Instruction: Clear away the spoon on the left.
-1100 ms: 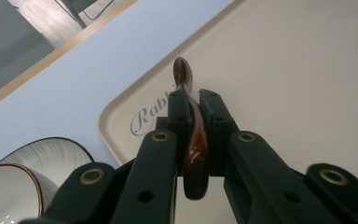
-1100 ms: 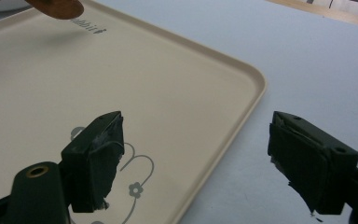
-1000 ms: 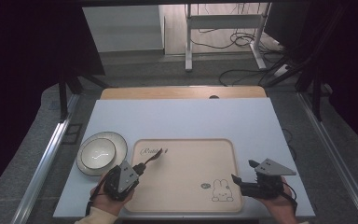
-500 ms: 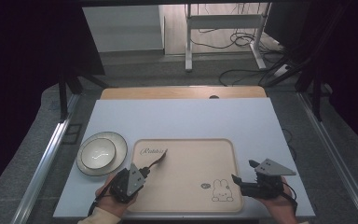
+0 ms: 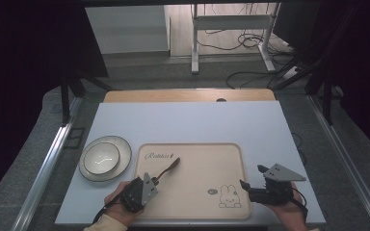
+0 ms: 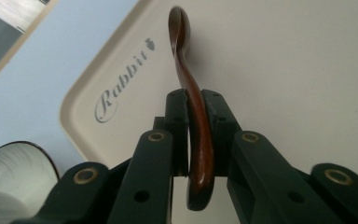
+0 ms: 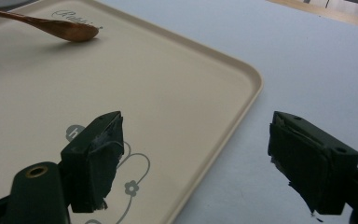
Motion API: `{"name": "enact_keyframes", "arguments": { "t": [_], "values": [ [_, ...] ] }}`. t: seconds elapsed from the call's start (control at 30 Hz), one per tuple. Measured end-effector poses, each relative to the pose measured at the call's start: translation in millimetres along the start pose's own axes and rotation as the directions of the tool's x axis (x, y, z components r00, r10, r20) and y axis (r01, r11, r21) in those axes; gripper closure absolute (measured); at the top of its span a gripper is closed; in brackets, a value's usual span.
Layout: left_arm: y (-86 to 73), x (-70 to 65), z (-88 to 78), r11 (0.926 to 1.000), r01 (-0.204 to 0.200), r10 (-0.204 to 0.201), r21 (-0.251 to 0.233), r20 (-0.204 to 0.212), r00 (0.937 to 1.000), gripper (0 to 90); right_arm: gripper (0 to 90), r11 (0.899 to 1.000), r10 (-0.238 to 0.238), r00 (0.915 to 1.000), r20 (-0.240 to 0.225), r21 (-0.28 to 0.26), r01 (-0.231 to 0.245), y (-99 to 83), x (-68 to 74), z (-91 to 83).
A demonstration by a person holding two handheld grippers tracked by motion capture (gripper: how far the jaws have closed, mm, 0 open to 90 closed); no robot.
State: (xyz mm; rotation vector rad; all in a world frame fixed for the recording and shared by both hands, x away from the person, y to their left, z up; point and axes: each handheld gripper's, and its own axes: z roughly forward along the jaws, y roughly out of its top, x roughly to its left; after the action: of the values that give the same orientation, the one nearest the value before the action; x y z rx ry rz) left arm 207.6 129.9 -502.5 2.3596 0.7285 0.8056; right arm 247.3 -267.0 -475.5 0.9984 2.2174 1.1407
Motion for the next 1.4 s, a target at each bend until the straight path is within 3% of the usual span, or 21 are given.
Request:
{"name": "enact_keyframes", "arguments": {
  "t": [0.5, 0.83, 1.0, 1.1, 1.3, 1.4],
  "values": [
    [-1.2, -8.5, 11.6, 0.9974, -0.024, 0.018, 0.068, 0.088, 0.996, 77.3, 18.5, 1.0, -0.004, 1.0, -0.004, 0.005, 0.004, -0.2, 0.0, 0.0],
    [-1.9, -8.8, 12.6, 0.9983, -0.01, 0.002, 0.057, 0.137, 0.9905, 67.4, 18.5, 1.0, -0.003, 1.0, -0.005, 0.004, 0.003, -0.2, 0.3, 0.2],
    [-1.7, -6.3, 9.8, 0.9993, 0.022, -0.026, 0.03, 0.144, 0.9892, 44.6, 18.5, 1.0, -0.003, 1.0, -0.004, 0.003, 0.003, -0.3, 0.1, 0.3],
    [-1.7, -1.2, 5.3, 0.9972, 0.074, -0.073, -0.003, 0.139, 0.9876, 35.1, 18.5, 1.0, -0.004, 1.0, -0.004, 0.003, 0.004, -0.3, 0.1, 0.2],
    [-6.5, 14.5, -6.2, 0.9771, 0.203, -0.193, -0.064, 0.131, 0.9725, 29.1, 18.5, 1.0, -0.004, 1.0, -0.009, 0.007, 0.004, -0.3, 0.1, 0.7],
    [-11.2, 24.4, -12.7, 0.9588, 0.27, -0.257, -0.089, 0.13, 0.9576, 27.6, 18.5, 1.0, -0.003, 0.9999, -0.01, 0.006, 0.003, 0.1, 0.1, 0.5]
  ]
}}
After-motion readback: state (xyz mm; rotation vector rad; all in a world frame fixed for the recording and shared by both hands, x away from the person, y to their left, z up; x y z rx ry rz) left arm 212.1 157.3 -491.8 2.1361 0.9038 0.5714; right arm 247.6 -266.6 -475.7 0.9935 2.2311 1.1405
